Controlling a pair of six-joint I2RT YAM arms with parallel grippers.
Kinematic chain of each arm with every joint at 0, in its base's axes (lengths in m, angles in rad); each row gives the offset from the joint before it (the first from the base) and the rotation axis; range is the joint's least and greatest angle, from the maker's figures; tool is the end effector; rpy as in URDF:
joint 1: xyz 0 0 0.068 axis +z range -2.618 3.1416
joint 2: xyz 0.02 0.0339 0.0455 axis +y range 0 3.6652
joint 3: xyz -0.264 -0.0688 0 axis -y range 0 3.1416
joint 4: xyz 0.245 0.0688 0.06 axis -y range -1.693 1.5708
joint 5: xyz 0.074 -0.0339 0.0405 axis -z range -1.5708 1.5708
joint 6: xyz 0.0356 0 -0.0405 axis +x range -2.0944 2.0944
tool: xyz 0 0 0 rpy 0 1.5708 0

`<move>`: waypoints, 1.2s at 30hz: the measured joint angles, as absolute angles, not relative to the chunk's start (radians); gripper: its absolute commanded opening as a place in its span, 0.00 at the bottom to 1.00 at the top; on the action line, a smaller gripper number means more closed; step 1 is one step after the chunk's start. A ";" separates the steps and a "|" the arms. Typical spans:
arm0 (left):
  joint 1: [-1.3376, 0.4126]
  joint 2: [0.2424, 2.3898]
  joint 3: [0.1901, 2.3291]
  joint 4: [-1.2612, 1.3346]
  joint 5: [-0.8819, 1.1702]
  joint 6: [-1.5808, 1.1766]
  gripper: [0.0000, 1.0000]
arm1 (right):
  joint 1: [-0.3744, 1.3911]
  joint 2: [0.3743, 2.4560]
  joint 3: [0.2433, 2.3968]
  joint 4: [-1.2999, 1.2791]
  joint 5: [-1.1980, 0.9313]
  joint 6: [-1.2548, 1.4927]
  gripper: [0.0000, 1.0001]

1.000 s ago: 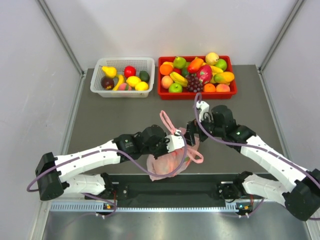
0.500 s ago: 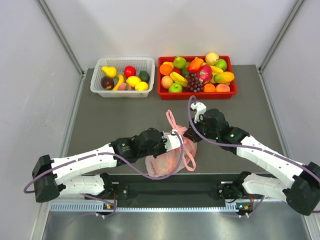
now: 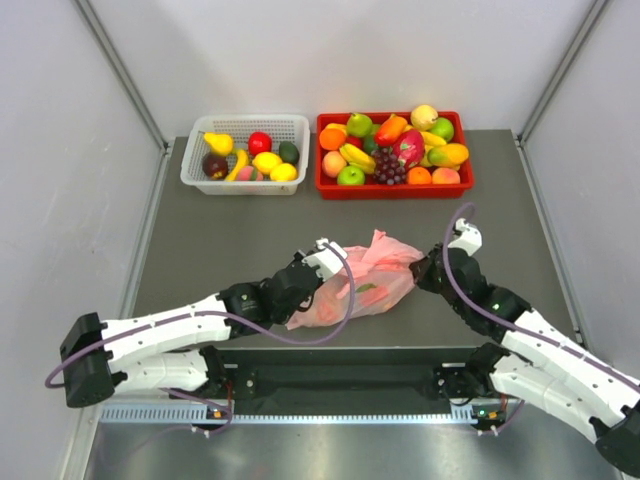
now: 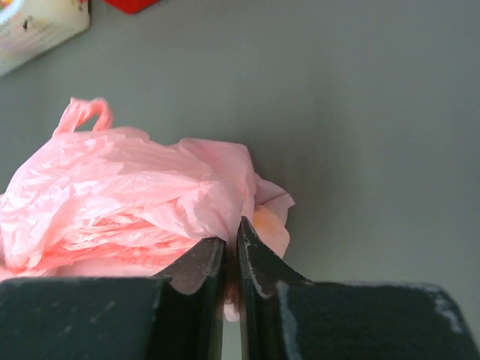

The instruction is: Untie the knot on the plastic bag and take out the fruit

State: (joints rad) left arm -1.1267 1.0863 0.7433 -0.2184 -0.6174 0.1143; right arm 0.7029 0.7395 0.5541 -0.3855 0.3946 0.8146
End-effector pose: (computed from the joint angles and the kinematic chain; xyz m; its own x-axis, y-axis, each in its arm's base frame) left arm 0.1196 -0.2035 0.2664 -0.1673 0.5680 -0.8058 0.5484 0.7328 0.4027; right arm 0.1361 0.0973 0.2475 -0.5375 0.4248 -0.7285 0.0598 0.8809 0.4695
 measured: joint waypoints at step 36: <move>-1.108 1.026 0.693 -0.132 -0.438 0.208 0.00 | 0.805 1.040 0.701 -0.255 0.657 0.537 0.68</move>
